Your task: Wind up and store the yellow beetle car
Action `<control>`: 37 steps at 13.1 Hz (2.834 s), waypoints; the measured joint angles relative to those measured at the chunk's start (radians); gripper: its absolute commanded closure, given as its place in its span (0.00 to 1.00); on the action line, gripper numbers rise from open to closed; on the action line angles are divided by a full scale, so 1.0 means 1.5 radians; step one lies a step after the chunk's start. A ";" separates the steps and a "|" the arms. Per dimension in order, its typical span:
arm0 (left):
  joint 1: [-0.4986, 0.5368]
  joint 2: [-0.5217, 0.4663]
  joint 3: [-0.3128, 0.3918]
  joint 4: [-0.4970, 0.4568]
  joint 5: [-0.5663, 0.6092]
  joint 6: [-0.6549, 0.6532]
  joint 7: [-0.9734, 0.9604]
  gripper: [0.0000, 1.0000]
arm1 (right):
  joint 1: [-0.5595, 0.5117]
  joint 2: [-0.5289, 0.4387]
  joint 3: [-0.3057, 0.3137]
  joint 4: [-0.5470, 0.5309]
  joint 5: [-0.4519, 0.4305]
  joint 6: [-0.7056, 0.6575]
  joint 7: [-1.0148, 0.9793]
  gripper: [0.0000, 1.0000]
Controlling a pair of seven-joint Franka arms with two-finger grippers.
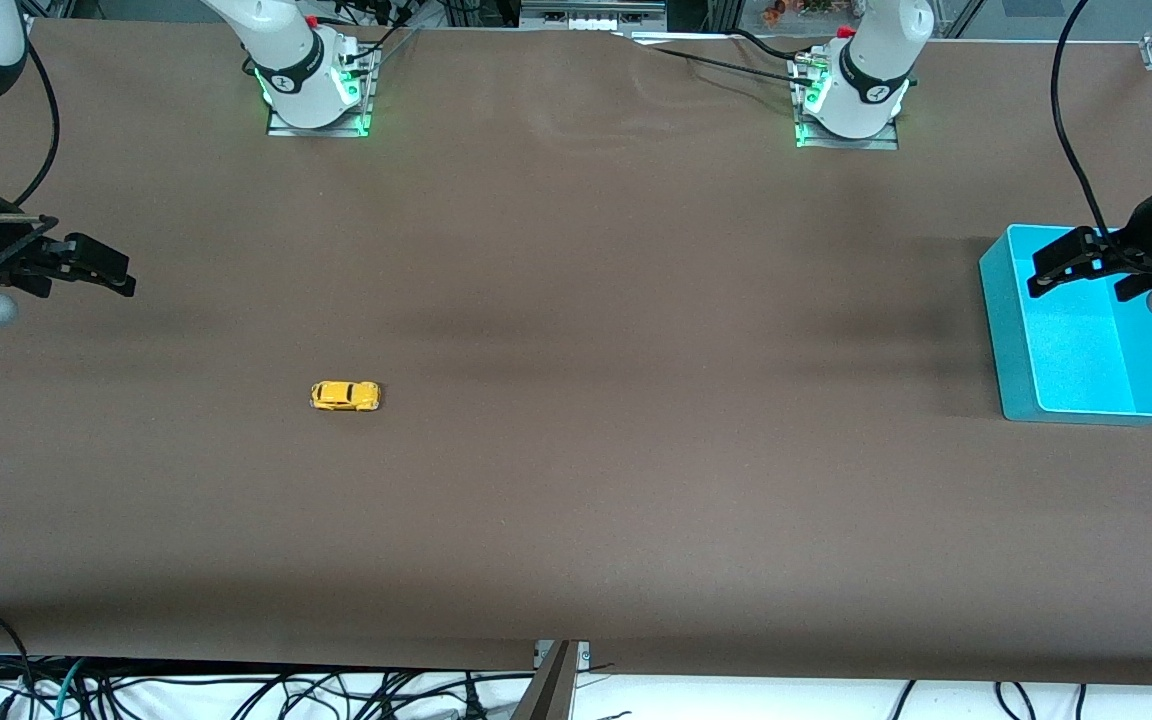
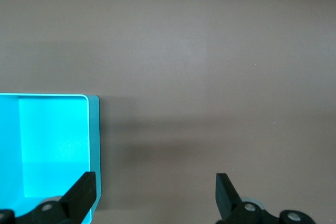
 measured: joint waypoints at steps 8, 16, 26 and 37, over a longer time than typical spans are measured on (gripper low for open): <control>0.000 0.000 0.000 0.000 0.000 0.000 0.000 0.00 | 0.000 0.000 0.000 0.000 0.000 0.000 0.000 0.00; 0.000 0.000 0.000 0.000 0.000 0.000 0.000 0.00 | 0.004 0.011 0.003 0.000 0.000 -0.003 0.000 0.00; 0.000 0.000 0.000 0.001 0.000 0.000 0.000 0.00 | 0.094 0.082 0.012 -0.002 0.000 -0.033 -0.223 0.00; 0.000 0.001 -0.001 0.001 0.000 0.000 0.000 0.00 | 0.124 0.208 0.011 -0.130 -0.008 0.271 -0.694 0.00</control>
